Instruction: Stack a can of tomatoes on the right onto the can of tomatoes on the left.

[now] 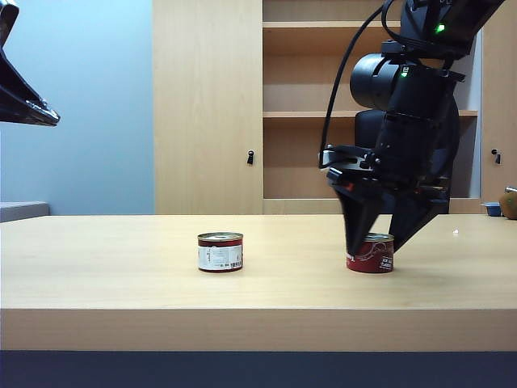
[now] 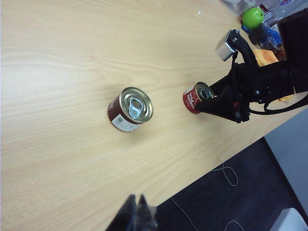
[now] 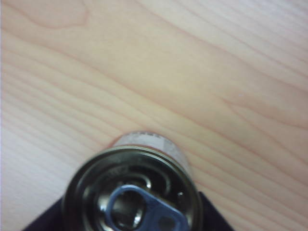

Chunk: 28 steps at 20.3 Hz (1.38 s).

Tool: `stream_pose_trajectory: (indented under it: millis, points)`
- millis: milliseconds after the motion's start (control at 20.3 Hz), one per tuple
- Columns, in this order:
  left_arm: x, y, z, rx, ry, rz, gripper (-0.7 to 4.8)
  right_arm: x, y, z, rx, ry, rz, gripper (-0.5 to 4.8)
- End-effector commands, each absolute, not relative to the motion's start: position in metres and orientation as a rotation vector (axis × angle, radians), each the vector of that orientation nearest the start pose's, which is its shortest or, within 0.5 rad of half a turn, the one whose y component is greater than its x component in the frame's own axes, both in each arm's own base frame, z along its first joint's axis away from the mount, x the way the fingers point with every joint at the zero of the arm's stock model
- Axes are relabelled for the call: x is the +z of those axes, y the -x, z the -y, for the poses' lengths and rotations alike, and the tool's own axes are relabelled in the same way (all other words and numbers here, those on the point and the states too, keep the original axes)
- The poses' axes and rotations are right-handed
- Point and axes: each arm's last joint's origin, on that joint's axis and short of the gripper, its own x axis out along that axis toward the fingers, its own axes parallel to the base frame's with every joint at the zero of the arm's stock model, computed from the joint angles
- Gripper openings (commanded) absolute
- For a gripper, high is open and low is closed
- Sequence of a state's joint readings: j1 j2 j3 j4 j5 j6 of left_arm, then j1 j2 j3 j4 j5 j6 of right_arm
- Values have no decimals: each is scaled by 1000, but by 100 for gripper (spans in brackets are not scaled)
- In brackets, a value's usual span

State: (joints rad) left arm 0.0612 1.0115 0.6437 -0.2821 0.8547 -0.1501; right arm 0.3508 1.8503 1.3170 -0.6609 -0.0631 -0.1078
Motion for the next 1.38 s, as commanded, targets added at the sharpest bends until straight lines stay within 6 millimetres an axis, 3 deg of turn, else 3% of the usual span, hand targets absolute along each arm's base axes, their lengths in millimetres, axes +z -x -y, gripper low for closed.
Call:
stream_pose_trajectory:
  millis: [49,197,295,492,639,787,1131,1180,1278,1376]
  points:
    - [245,-200,11,-775,440,-643,-5,199,-348,-136,478,245,-1126,265]
    - [246,-199,11,-791,474,-654,-5,217,-351,-153,518,258,-1064,265]
    - [246,-199,11,-810,480,-654,-5,248,-354,-180,576,272,-943,265]
    - [247,-198,12,-830,486,-652,-5,278,-357,-221,601,338,-800,265]
    - [247,-199,11,-824,481,-649,-5,272,-360,-254,657,410,-811,265]
    - [247,-199,9,-790,471,-645,-5,256,-356,-273,677,456,-866,265]
    - [248,-200,5,-741,462,-637,-5,243,-343,-284,686,518,-954,266]
    - [249,-201,5,-742,459,-633,-5,242,-343,-283,687,519,-960,280]
    - [251,-201,5,-743,455,-627,-5,243,-344,-284,688,516,-951,371]
    - [252,-202,5,-744,453,-623,-5,244,-345,-285,689,511,-936,398]
